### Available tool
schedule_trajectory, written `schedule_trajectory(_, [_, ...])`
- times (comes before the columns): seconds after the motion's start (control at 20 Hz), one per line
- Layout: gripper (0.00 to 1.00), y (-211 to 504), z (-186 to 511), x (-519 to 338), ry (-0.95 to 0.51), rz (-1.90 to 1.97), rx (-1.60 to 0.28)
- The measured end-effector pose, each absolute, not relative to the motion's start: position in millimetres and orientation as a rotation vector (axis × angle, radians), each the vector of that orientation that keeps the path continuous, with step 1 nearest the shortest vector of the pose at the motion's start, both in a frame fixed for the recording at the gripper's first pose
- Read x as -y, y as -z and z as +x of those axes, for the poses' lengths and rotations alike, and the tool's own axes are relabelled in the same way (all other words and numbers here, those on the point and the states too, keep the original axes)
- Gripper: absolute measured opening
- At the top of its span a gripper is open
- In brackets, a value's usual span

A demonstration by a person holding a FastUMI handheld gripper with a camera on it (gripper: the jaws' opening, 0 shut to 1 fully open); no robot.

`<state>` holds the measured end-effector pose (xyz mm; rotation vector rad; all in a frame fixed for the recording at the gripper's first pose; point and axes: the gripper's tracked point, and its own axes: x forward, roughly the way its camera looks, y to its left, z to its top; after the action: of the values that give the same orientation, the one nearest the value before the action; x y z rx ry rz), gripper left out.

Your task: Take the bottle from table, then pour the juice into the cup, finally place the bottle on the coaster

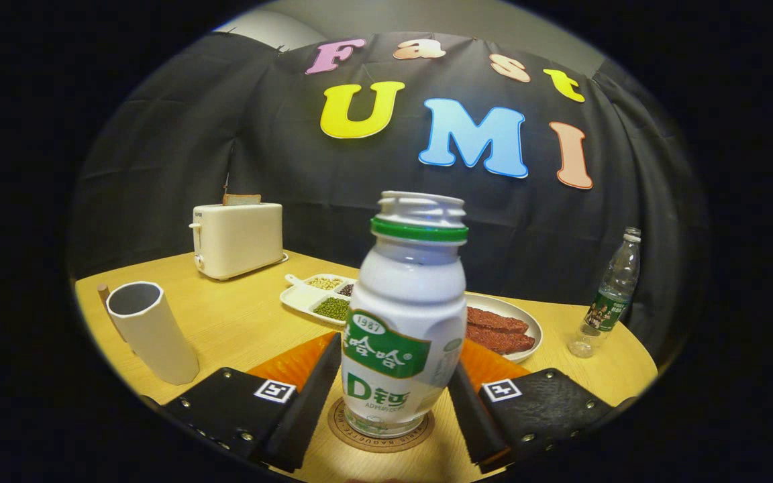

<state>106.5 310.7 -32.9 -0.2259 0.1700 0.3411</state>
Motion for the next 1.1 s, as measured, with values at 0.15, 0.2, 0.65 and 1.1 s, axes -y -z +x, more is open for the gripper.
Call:
schedule_trajectory(0.15, [0.95,27,104,-310,-0.326,-0.221,-0.152])
schedule_trajectory(0.2, [0.95,25,103,-310,-0.327,-0.211,-0.148])
schedule_trajectory(0.65, [0.95,-1,54,-284,-0.306,-0.181,-0.090])
schedule_trajectory(1.1, [0.95,-47,-2,-201,-0.192,-0.177,0.011])
